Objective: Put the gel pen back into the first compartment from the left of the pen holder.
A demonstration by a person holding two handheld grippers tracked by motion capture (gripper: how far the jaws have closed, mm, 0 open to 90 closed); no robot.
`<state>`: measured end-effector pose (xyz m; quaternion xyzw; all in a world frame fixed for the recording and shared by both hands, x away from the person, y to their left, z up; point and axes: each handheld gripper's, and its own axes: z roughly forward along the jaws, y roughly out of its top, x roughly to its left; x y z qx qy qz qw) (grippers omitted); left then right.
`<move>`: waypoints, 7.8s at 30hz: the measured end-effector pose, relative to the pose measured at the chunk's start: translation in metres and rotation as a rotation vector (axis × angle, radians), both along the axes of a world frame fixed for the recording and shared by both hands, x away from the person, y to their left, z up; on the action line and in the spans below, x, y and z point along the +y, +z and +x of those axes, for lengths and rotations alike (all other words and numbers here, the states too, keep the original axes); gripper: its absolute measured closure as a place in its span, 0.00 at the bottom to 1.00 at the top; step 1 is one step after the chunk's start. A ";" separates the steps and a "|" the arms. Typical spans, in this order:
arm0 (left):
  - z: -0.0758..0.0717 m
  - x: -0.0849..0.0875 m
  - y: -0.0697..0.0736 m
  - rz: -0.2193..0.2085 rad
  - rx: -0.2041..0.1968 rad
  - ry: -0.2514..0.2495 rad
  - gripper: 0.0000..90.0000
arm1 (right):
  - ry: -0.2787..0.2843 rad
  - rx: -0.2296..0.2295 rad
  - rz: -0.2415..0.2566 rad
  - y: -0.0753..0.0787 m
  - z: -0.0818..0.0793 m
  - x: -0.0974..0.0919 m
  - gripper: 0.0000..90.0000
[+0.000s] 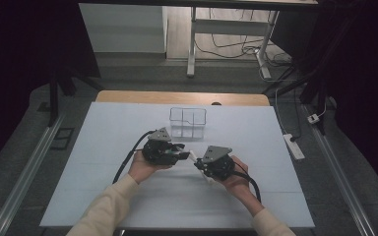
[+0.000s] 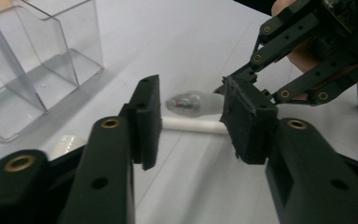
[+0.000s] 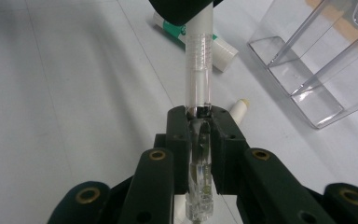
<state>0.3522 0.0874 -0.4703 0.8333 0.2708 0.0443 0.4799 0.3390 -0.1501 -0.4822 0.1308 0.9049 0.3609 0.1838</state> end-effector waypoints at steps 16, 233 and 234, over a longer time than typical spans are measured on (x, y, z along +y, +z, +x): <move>0.002 0.002 0.002 -0.093 0.067 -0.104 0.87 | 0.013 -0.010 -0.013 -0.003 0.000 0.001 0.86; -0.065 0.144 -0.024 0.095 0.006 0.286 0.42 | -0.278 0.100 0.169 -0.011 0.006 -0.103 0.46; -0.067 0.146 -0.026 0.095 0.006 0.286 0.42 | -0.278 0.100 0.169 -0.011 0.007 -0.103 0.46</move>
